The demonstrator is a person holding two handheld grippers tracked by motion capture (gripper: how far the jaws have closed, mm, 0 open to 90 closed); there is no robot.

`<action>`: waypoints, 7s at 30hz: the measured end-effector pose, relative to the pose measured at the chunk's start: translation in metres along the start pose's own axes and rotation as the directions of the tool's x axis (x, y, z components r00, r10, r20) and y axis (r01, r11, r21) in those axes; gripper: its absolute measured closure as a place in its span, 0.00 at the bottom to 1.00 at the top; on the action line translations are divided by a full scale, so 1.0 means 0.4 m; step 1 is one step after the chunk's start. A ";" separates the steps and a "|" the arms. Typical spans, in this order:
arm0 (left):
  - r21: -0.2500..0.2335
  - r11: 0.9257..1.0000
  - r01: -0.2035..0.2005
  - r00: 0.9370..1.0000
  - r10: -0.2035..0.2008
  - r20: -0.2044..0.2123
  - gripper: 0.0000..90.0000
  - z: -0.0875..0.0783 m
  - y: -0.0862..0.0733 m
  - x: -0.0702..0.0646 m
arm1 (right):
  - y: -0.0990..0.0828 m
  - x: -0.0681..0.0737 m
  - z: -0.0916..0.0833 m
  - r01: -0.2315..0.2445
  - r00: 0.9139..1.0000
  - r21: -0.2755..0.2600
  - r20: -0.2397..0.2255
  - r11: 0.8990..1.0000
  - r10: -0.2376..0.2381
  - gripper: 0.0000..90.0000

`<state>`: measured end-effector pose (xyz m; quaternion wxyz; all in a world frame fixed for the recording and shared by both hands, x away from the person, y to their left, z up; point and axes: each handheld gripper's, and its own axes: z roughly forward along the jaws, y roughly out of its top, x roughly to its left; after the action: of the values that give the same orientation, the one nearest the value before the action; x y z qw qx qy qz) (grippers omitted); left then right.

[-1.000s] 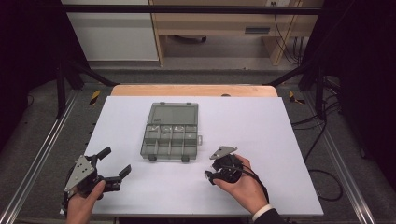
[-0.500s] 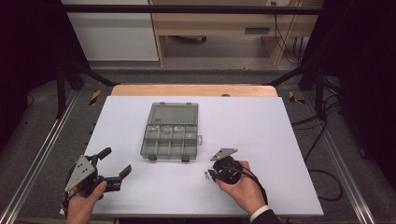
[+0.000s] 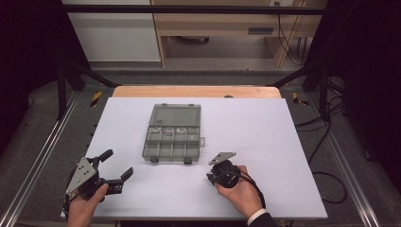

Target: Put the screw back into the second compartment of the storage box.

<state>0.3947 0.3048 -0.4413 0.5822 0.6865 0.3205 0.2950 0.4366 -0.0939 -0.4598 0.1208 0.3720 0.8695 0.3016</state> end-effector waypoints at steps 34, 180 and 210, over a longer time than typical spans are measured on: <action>0.003 1.000 -0.002 1.000 0.002 0.000 0.03 0.000 0.000 0.000 | 0.055 -0.023 -0.024 0.042 0.999 -0.076 -0.002 0.996 -0.043 0.97; 0.004 1.000 -0.005 1.000 0.005 0.001 0.02 0.000 0.000 -0.003 | 0.139 -0.019 -0.049 0.073 0.991 -0.107 0.118 0.992 -0.060 0.18; 0.000 1.000 -0.006 1.000 0.006 -0.006 0.02 -0.002 0.001 0.000 | 0.012 -0.001 0.012 0.008 0.999 -0.028 0.047 1.000 -0.007 0.70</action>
<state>0.3939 0.3052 -0.4410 0.5804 0.6865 0.3203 0.2987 0.4416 -0.0894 -0.4608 0.1474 0.3738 0.8636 0.3047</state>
